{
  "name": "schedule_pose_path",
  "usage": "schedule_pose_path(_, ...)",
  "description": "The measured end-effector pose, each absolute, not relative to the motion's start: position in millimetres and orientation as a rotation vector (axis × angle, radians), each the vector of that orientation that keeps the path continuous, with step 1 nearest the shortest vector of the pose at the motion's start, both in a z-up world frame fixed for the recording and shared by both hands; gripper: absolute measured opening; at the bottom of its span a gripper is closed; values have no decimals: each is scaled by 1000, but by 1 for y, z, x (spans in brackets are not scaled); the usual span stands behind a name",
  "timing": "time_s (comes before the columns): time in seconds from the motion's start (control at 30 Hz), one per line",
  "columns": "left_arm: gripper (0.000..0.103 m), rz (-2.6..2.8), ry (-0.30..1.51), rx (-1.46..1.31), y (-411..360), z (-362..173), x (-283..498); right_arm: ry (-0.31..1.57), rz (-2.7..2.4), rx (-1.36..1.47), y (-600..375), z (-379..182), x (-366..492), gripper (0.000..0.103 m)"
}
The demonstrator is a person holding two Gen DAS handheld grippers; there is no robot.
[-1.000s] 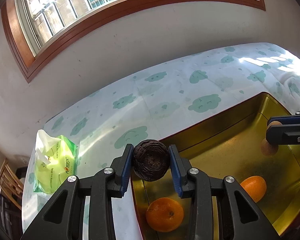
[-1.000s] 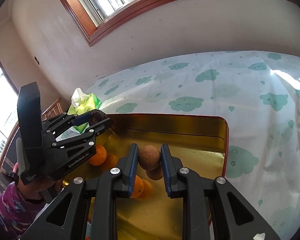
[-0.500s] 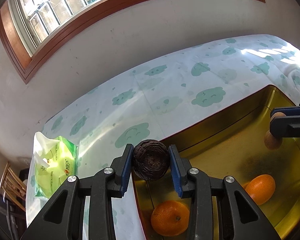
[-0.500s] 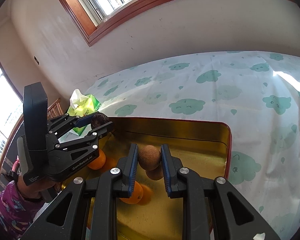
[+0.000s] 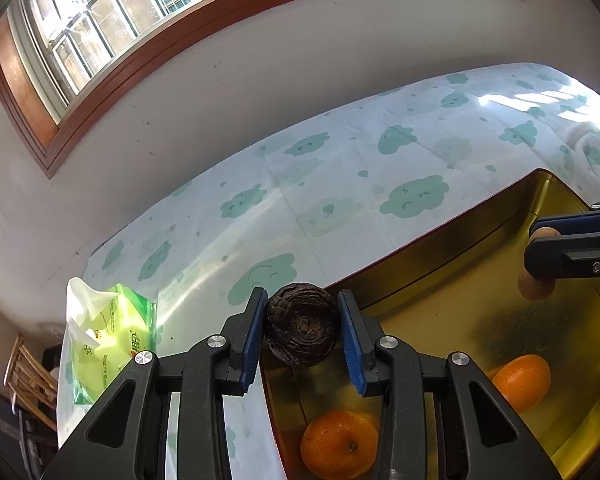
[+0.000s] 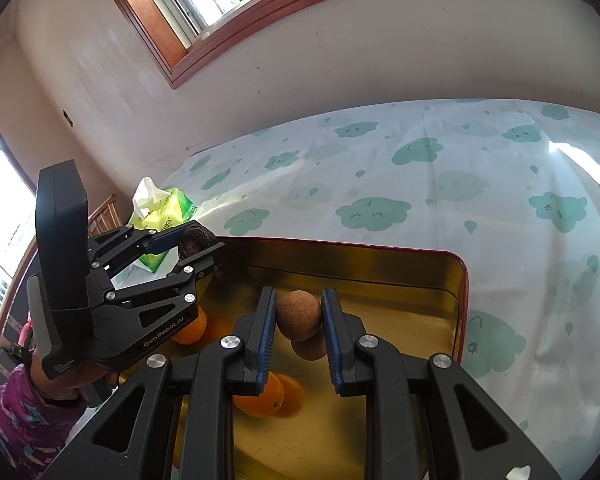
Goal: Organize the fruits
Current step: 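Lower the fruits into the tin and open both tools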
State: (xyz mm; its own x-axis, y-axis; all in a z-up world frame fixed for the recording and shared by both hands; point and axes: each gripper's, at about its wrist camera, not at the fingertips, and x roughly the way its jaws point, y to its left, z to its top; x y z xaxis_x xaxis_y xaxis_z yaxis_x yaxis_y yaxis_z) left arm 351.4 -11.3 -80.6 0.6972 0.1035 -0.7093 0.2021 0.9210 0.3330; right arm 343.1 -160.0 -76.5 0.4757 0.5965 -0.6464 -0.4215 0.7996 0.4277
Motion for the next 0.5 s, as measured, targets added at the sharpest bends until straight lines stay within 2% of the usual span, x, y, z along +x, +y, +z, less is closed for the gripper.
schedule_pose_path(0.5,37,-63,815,440,-17,-84,356,895,612,226,-163,-80,346,21)
